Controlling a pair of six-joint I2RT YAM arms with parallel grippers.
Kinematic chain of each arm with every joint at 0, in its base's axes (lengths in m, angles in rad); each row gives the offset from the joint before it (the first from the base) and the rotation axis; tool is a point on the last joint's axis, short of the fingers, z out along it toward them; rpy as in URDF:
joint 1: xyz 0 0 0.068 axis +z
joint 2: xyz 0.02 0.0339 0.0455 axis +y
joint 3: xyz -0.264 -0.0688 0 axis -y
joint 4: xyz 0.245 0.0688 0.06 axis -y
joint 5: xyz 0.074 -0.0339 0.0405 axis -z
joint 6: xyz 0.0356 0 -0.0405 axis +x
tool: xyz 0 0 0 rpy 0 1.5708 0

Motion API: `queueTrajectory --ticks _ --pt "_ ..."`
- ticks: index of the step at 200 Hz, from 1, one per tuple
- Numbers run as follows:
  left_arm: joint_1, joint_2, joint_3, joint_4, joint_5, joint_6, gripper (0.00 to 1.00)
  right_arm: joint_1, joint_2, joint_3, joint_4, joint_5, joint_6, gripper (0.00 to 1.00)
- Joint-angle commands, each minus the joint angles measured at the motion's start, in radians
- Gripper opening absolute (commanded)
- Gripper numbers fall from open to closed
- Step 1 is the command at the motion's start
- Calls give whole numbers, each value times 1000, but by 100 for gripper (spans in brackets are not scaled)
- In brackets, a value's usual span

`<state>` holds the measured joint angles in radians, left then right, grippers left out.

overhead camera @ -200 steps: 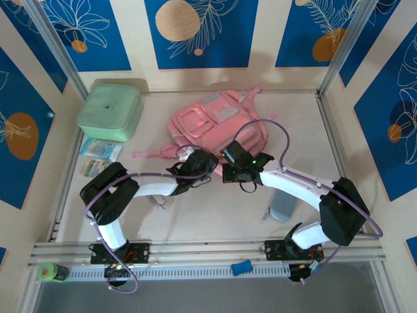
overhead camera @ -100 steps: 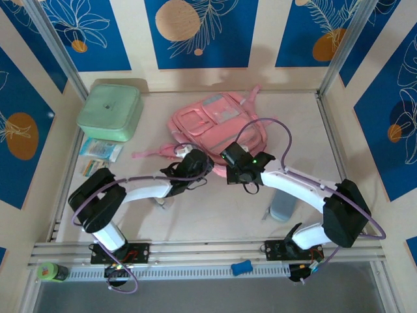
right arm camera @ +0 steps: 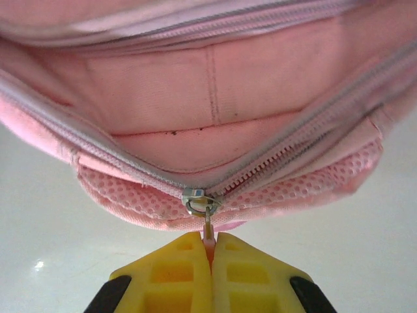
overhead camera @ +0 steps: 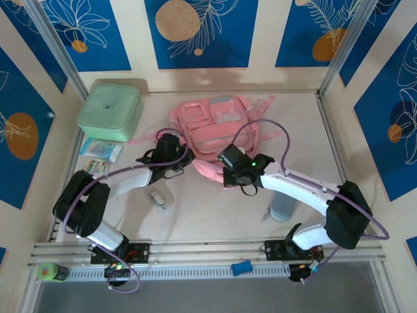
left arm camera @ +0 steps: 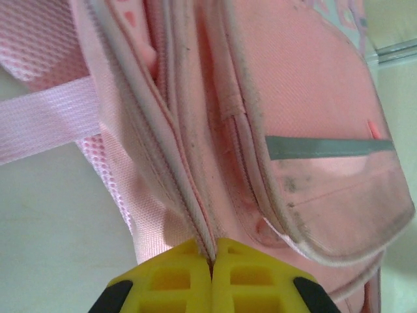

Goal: Pack the student bag
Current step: Zip the student bag at the center of the table.

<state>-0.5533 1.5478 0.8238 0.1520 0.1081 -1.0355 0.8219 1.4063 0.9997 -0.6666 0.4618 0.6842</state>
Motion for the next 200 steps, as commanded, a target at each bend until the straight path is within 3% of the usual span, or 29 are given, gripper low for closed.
queueTrajectory --ticks 1,16,30,40,67,92,119,157,200 --pt "72 0 54 56 17 92 0 -9 60 56 -46 -48 10 0" --pt "73 -10 58 15 25 101 0 -2 85 77 -13 -29 -13 0" --pt "72 -32 36 -17 40 95 15 -8 100 72 22 -39 -32 0" --pt "65 -56 2 -9 52 66 19 -16 110 73 25 -49 -36 0" --pt "-18 -102 -86 41 -2 -78 39 -20 120 55 51 -72 -52 0" --pt "-111 -80 -131 143 -85 -233 45 -22 128 37 91 -88 -65 2" --pt "-173 14 -119 243 -129 -363 47 -31 150 33 106 -90 -76 6" --pt "-216 124 -89 281 -182 -438 45 -33 174 33 121 -85 -83 9" --pt "-223 136 -77 228 -220 -425 20 -34 221 49 139 -80 -99 16"
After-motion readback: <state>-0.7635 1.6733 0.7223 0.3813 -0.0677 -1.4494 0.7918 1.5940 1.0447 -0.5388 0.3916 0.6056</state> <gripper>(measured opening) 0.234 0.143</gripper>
